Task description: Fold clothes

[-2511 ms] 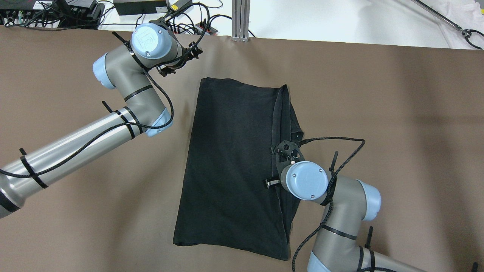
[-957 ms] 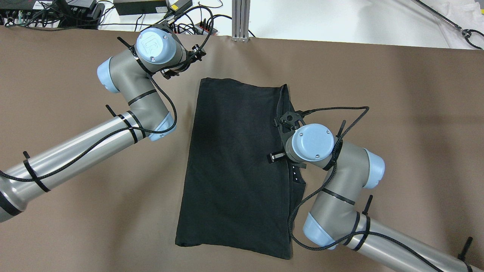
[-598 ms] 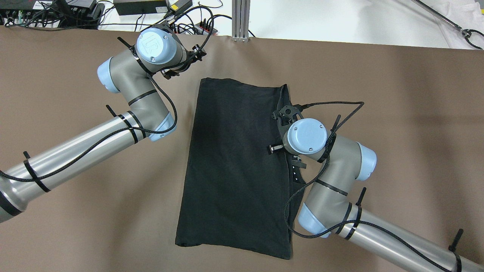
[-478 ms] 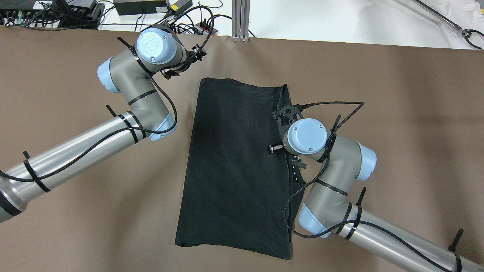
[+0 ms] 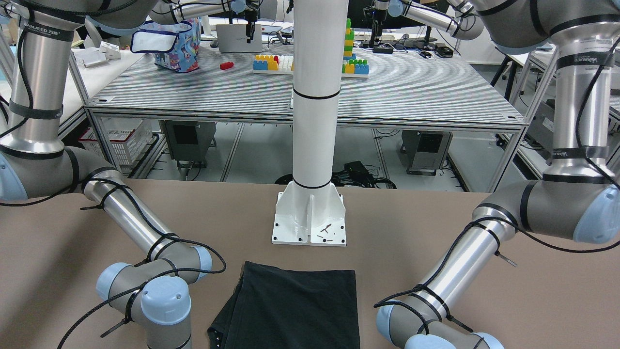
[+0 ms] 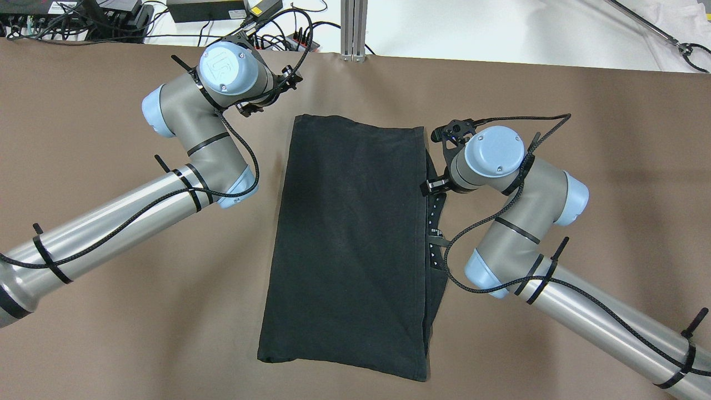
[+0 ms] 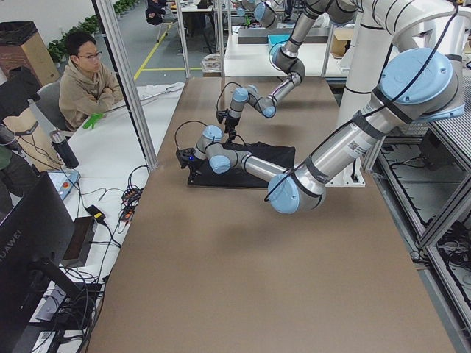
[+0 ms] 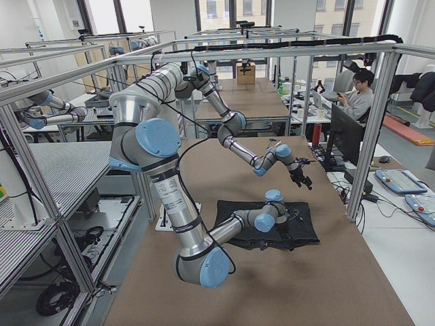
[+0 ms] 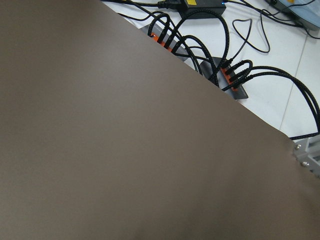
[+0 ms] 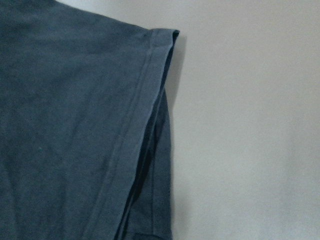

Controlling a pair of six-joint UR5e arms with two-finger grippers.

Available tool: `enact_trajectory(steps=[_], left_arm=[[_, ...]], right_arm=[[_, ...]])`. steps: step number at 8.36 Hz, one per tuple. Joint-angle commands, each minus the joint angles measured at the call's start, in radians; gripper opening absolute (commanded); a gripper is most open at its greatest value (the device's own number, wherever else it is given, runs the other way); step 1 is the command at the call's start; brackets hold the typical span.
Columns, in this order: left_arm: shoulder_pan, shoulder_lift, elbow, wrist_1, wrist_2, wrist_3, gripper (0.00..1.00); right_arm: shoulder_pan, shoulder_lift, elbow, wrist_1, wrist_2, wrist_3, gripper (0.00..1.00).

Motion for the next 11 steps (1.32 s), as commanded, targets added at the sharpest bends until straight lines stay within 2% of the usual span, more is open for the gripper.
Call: enact_trajectory(steps=[1, 3, 4, 5, 6, 8, 11], left_arm=[[0.001, 0.035, -0.075, 0.030, 0.001, -0.025, 1.00], [0.001, 0.052, -0.119, 0.063, -0.002, -0.025, 1.00], [0.001, 0.065, -0.132, 0.063, 0.001, -0.027, 1.00], [0.001, 0.072, -0.144, 0.064, 0.000, -0.027, 1.00], [0.004, 0.080, -0.150, 0.066, 0.000, -0.025, 1.00], [0.006, 0.080, -0.155, 0.064, 0.000, -0.024, 1.00], [0.008, 0.083, -0.176, 0.066, 0.000, -0.024, 1.00]], right_arm=[[-0.078, -0.046, 0.161, -0.031, 0.006, 0.488, 0.95], [-0.215, -0.198, 0.424, -0.040, -0.094, 0.864, 0.95], [-0.295, -0.246, 0.508, -0.063, -0.175, 1.049, 0.94], [-0.390, -0.258, 0.542, -0.109, -0.282, 1.231, 0.86], [-0.454, -0.264, 0.545, -0.133, -0.348, 1.350, 0.81], [-0.556, -0.264, 0.553, -0.182, -0.428, 1.432, 0.81], [-0.617, -0.284, 0.542, -0.212, -0.458, 1.446, 0.79]])
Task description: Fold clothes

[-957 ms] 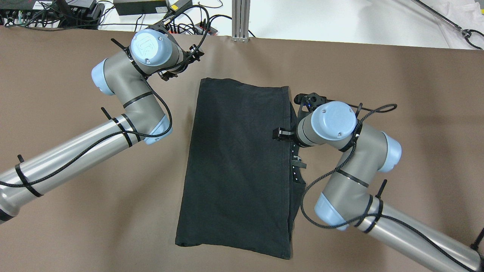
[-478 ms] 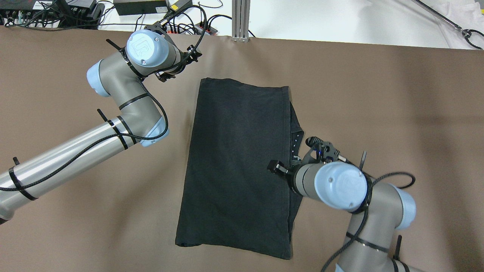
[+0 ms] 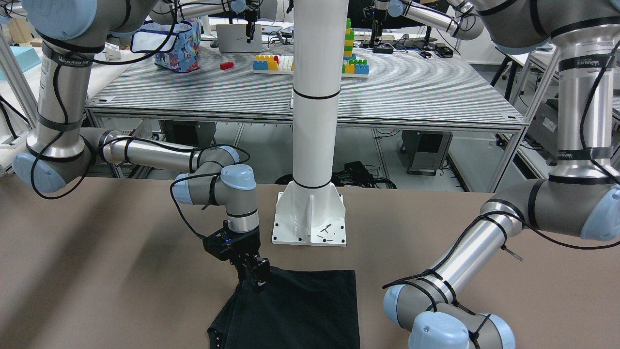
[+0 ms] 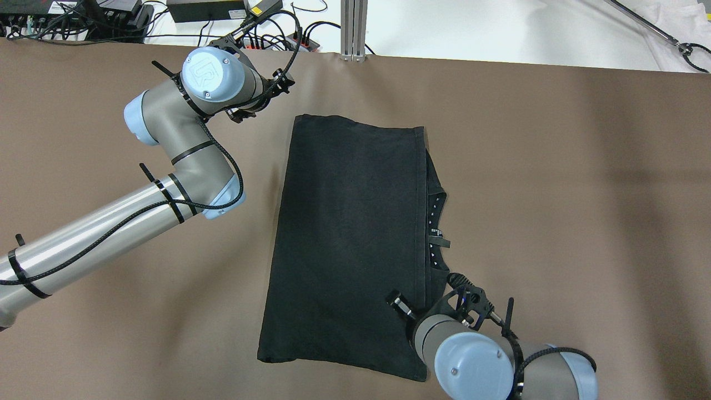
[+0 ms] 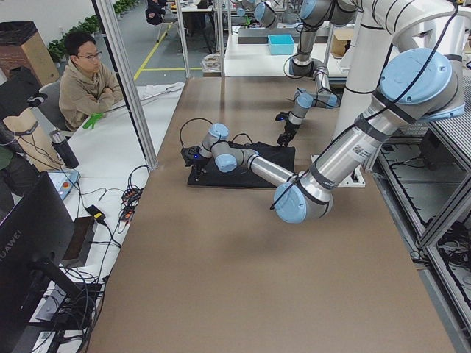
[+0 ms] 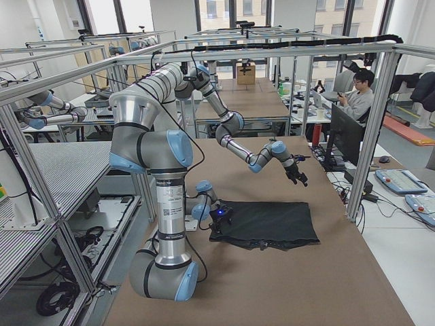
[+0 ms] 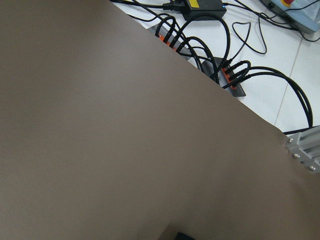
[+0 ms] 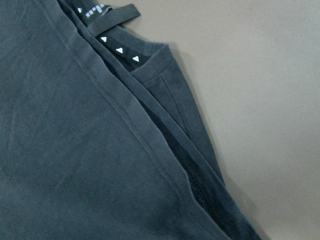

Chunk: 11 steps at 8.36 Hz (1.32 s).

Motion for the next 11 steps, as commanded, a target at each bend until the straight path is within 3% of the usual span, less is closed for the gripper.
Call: enact_trajectory(steps=[1, 5, 7, 9, 10, 11], left_arm=[[0.002, 0.002, -0.011, 0.001, 0.000, 0.000, 1.00], [0.002, 0.001, -0.011, 0.001, 0.000, 0.000, 1.00], [0.002, 0.001, -0.011, 0.001, 0.002, 0.000, 1.00], [0.002, 0.001, -0.011, 0.001, 0.003, -0.001, 1.00], [0.002, 0.001, -0.011, 0.001, 0.003, -0.001, 1.00], [0.002, 0.001, -0.011, 0.001, 0.003, -0.001, 1.00]], right_arm=[[-0.046, -0.015, -0.014, -0.014, -0.021, 0.012, 0.79], [-0.069, -0.009, -0.041, -0.014, -0.020, 0.010, 0.71], [-0.050, -0.008, -0.044, -0.014, -0.018, 0.004, 0.50], [-0.042, -0.008, -0.044, -0.014, -0.017, -0.001, 0.35], [-0.042, -0.003, -0.045, -0.016, -0.017, 0.010, 0.22], [-0.042, -0.001, -0.044, -0.016, -0.017, 0.013, 0.00]])
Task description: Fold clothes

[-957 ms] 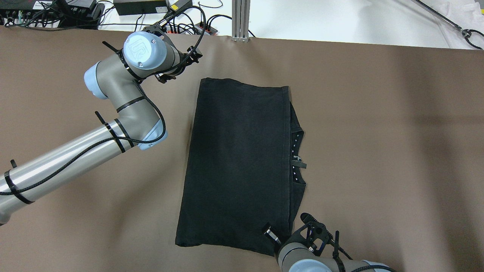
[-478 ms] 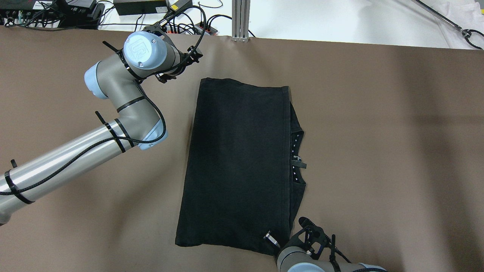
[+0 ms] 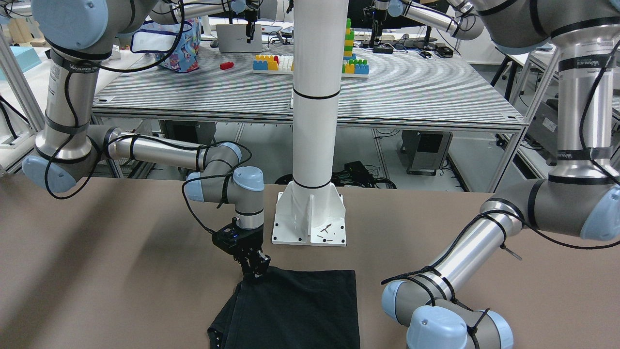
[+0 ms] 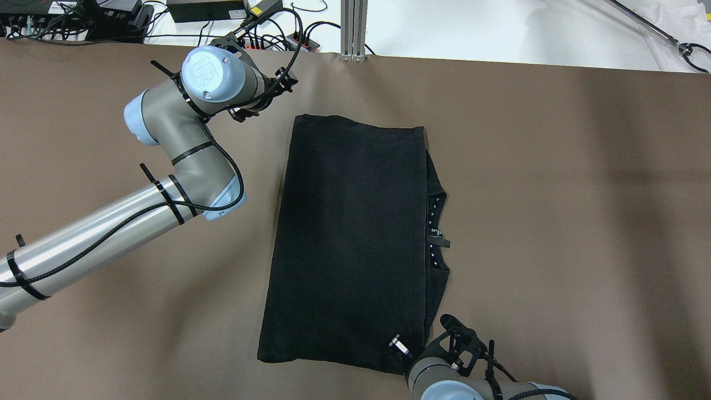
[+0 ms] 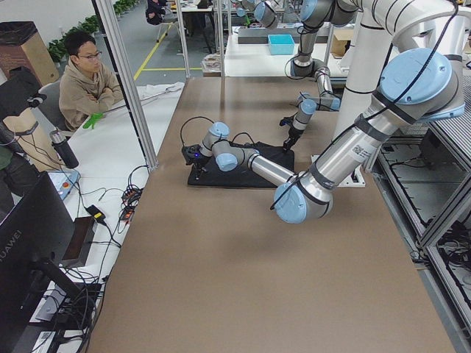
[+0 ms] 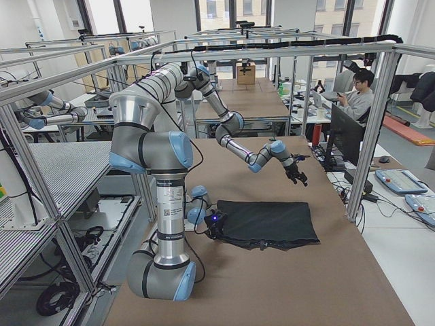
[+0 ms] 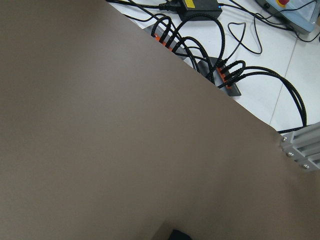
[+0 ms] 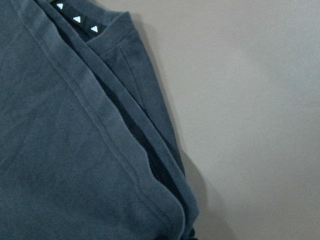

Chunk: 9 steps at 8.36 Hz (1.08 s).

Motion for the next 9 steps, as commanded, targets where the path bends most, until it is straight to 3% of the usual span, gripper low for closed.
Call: enact_trajectory(steps=[1, 3, 4, 6, 9], left_arm=[[0.000, 0.001, 0.000, 0.000, 0.002, 0.000, 1.00], [0.021, 0.038, -0.056, 0.009, 0.004, -0.007, 1.00], [0.035, 0.093, -0.136, 0.032, 0.004, -0.014, 1.00], [0.076, 0.338, -0.430, 0.041, 0.005, -0.026, 1.00], [0.303, 0.533, -0.674, 0.041, 0.198, -0.228, 1.00]], right_arm=[[0.024, 0.008, 0.000, -0.001, 0.003, 0.008, 0.00], [0.060, 0.025, 0.034, -0.002, 0.014, -0.008, 0.00], [0.081, 0.025, 0.075, -0.042, 0.075, -0.008, 0.00], [0.103, 0.021, 0.100, -0.081, 0.124, -0.010, 0.00], [0.106, 0.018, 0.129, -0.079, 0.186, -0.037, 0.00]])
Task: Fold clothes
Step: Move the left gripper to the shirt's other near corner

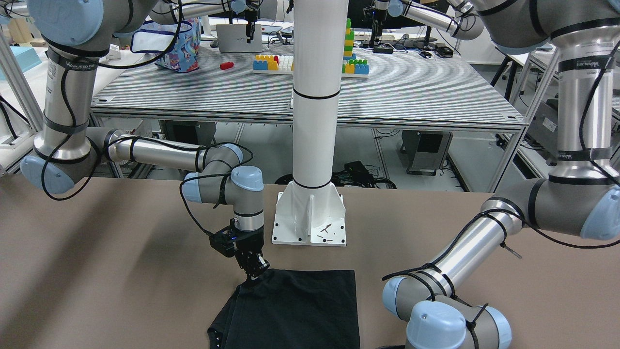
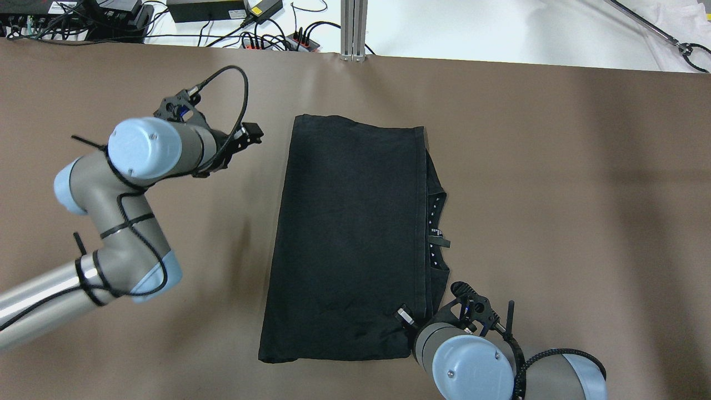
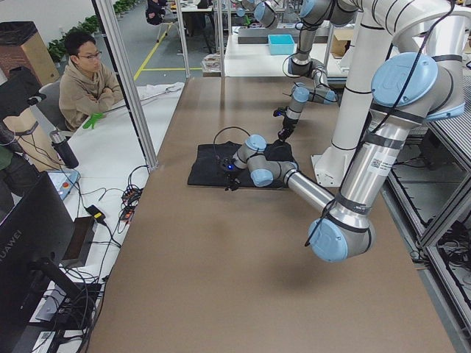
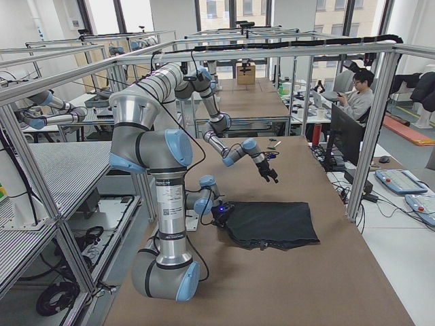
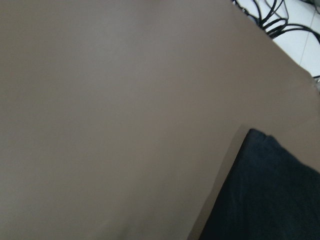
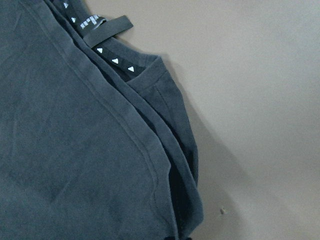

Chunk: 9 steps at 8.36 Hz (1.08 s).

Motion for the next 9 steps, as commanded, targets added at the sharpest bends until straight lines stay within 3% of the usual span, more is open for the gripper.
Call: enact_trajectory(steps=[1, 3, 5, 9], left_arm=[[0.238, 0.191, -0.261, 0.002, 0.198, -0.213, 1.00], [0.412, 0.245, -0.312, 0.001, 0.359, -0.341, 1.00], [0.538, 0.247, -0.309, 0.001, 0.442, -0.429, 0.99], [0.689, 0.274, -0.294, 0.001, 0.550, -0.507, 0.75]], right_arm=[[0.003, -0.004, 0.036, 0.001, 0.066, -0.028, 0.00], [0.001, -0.015, 0.044, 0.010, 0.068, -0.030, 0.00], [0.003, -0.017, 0.039, 0.013, 0.068, -0.033, 0.00], [0.018, -0.017, 0.040, 0.013, 0.068, -0.033, 0.00]])
